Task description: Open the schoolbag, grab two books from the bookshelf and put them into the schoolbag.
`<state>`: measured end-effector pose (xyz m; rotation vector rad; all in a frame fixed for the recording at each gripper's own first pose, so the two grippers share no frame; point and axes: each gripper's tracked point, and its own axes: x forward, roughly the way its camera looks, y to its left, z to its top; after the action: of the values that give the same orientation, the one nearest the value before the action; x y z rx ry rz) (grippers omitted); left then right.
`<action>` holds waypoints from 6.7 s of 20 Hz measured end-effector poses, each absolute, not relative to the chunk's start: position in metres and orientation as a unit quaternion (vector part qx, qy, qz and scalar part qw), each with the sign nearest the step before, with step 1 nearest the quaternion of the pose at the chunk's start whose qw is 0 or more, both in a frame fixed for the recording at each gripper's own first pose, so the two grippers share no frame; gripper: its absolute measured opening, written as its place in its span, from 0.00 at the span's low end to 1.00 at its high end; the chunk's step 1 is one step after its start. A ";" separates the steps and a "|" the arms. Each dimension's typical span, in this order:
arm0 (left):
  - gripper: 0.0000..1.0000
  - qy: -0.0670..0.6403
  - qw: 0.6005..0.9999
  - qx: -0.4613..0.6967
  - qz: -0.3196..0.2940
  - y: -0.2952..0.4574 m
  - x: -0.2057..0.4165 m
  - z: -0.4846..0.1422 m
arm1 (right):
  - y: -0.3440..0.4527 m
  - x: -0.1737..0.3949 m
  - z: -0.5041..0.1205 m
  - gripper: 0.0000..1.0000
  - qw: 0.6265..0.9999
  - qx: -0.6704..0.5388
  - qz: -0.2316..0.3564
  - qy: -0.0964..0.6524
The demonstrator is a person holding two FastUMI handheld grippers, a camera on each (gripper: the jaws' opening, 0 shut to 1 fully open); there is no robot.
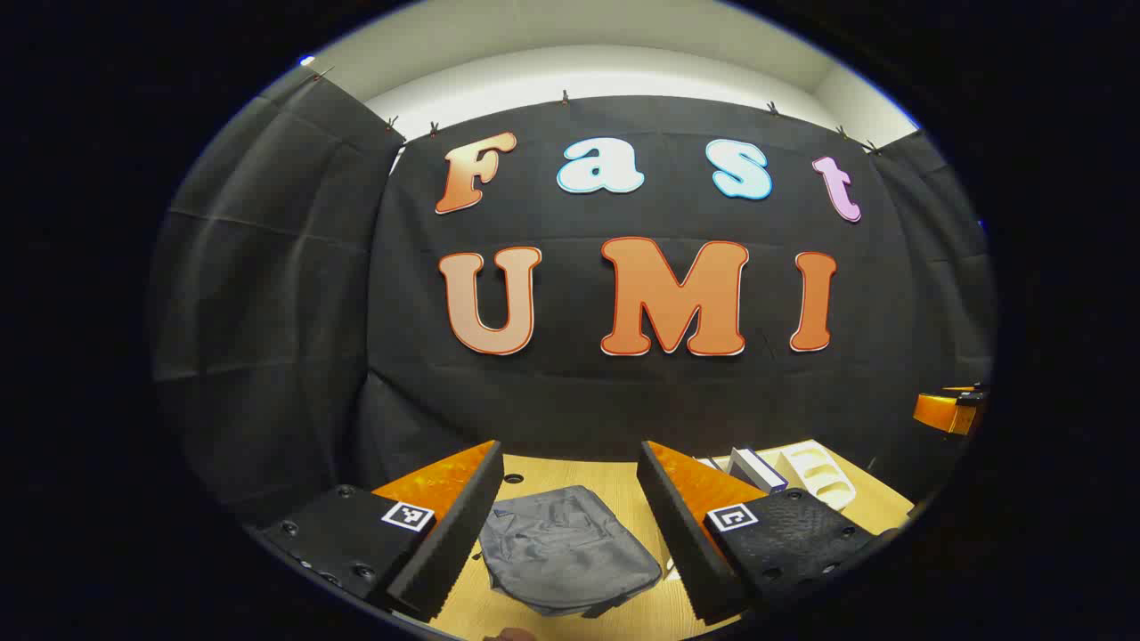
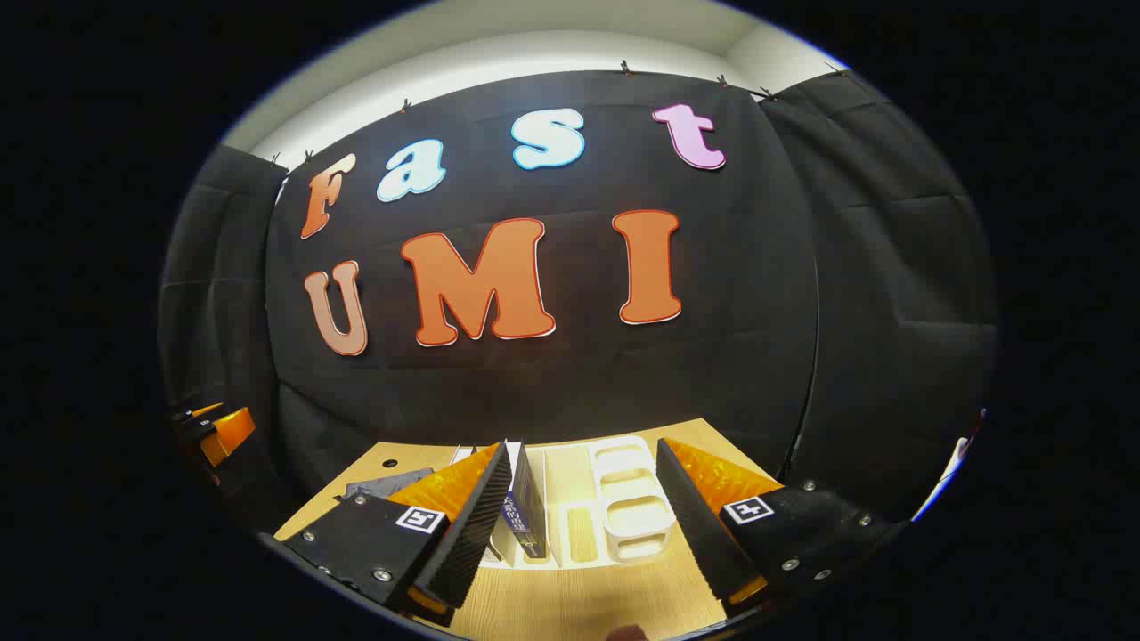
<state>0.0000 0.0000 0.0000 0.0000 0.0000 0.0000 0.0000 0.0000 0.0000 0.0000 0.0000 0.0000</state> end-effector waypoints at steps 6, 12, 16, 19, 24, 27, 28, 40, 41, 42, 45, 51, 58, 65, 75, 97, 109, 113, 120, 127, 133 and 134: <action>0.95 -0.005 1.000 -0.003 -0.001 0.001 -0.001 0.003 | -0.003 0.000 0.004 0.97 1.000 -0.006 -0.005 -0.005; 0.95 -0.004 1.000 0.001 -0.001 0.001 -0.006 0.001 | -0.002 -0.004 0.002 0.98 1.000 -0.013 -0.005 -0.005; 0.96 -0.006 1.000 0.007 0.003 0.005 -0.010 0.001 | -0.005 -0.007 0.002 0.97 1.000 -0.010 -0.005 -0.004; 0.96 -0.006 1.000 0.009 0.008 0.010 -0.012 0.000 | -0.004 -0.010 0.002 0.97 1.000 -0.011 -0.006 -0.004; 0.96 0.005 0.999 0.035 0.009 0.012 -0.014 -0.013 | -0.005 -0.017 -0.001 0.97 1.000 -0.012 -0.007 0.001; 0.95 0.013 0.997 0.071 0.017 0.017 -0.011 -0.034 | -0.010 -0.019 -0.006 0.97 1.000 -0.010 -0.010 0.005; 0.96 0.018 0.996 0.088 0.020 0.018 -0.010 -0.044 | -0.012 -0.019 -0.007 0.97 1.000 -0.010 -0.013 0.007; 0.96 0.159 0.903 0.399 -0.002 0.003 0.014 -0.276 | -0.054 -0.027 -0.029 0.97 0.997 -0.026 -0.068 0.037; 0.96 0.162 0.897 0.412 -0.013 -0.003 0.016 -0.290 | -0.060 -0.027 -0.031 0.97 0.996 -0.029 -0.077 0.038; 0.96 0.168 0.889 0.425 -0.024 -0.009 0.020 -0.302 | -0.066 -0.027 -0.032 0.97 0.995 -0.033 -0.086 0.040; 0.96 0.173 0.872 0.454 -0.056 -0.025 0.029 -0.329 | -0.076 -0.030 -0.039 0.97 0.993 -0.035 -0.099 0.049; 0.97 0.191 0.854 0.474 -0.098 -0.052 0.043 -0.358 | -0.095 -0.033 -0.046 0.98 0.990 -0.032 -0.121 0.060; 0.96 0.234 0.834 0.490 -0.099 -0.048 0.061 -0.377 | -0.106 -0.036 -0.054 0.98 0.988 -0.028 -0.133 0.074; 0.97 0.236 0.837 0.483 -0.103 -0.047 0.076 -0.367 | -0.111 -0.032 -0.061 0.98 0.987 -0.014 -0.139 0.083; 0.62 0.276 0.825 0.477 -0.126 -0.053 0.080 -0.385 | -0.104 -0.015 -0.058 0.98 0.988 -0.017 -0.128 0.084; 0.01 0.387 0.792 0.374 -0.288 -0.040 0.123 -0.277 | -0.028 0.027 -0.063 0.98 0.987 0.038 -0.093 0.127; 0.01 0.341 0.802 0.348 -0.345 0.011 0.212 -0.178 | 0.112 0.025 -0.033 0.98 0.977 0.028 -0.029 0.210; 0.01 0.337 0.820 0.320 -0.335 0.011 0.231 -0.168 | 0.150 0.025 -0.036 0.98 0.962 0.034 0.029 0.270; 0.01 0.335 0.826 0.304 -0.336 0.014 0.236 -0.173 | 0.191 0.090 -0.028 0.98 0.933 -0.015 0.076 0.353; 0.01 0.339 0.834 0.282 -0.331 0.021 0.241 -0.175 | 0.218 0.153 -0.037 0.99 0.890 -0.095 0.074 0.439; 0.01 0.347 0.843 0.258 -0.320 0.032 0.247 -0.179 | 0.223 0.194 -0.091 0.99 0.846 -0.125 0.069 0.513; 0.01 0.349 0.844 0.255 -0.319 0.033 0.247 -0.181 | 0.224 0.198 -0.101 0.99 0.840 -0.123 0.072 0.524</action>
<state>0.2475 0.0329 -0.1807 0.5378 0.7379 -0.6725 0.1979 0.2241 -0.1008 -0.2607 1.1080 0.1521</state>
